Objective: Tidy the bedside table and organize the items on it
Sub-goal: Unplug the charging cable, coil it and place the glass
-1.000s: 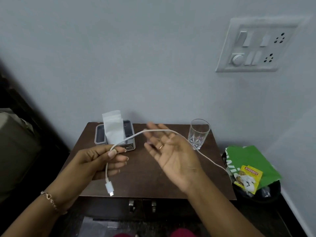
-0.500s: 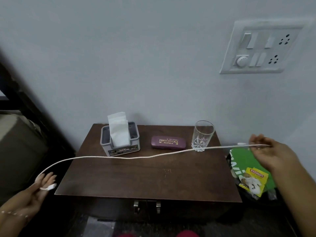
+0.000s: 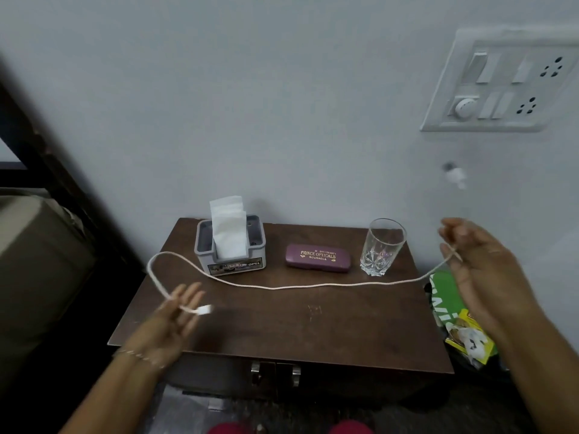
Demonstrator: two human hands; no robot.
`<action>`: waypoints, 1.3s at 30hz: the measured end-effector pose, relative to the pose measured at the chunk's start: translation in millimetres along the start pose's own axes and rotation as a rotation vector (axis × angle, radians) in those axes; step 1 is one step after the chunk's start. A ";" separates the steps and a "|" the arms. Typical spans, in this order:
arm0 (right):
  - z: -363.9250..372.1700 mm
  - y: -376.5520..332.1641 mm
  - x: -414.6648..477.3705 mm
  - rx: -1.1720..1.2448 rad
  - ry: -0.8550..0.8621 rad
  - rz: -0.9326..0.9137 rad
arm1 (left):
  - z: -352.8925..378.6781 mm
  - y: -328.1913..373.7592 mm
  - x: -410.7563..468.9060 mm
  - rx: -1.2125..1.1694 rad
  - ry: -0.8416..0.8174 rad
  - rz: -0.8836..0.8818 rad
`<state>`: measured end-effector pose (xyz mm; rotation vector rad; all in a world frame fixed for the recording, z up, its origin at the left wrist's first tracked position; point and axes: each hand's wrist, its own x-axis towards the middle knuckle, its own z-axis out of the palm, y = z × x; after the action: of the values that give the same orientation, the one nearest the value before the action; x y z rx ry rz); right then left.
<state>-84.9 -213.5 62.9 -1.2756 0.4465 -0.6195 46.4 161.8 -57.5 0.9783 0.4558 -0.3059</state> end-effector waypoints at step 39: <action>102.9 145.5 -102.3 -0.728 -0.246 -0.458 | 97.8 -57.2 -78.0 0.143 -0.047 0.082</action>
<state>-71.9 -46.4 -56.0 -2.1573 0.1661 -0.6933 -23.9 52.2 -13.2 1.1238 0.3535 -0.2902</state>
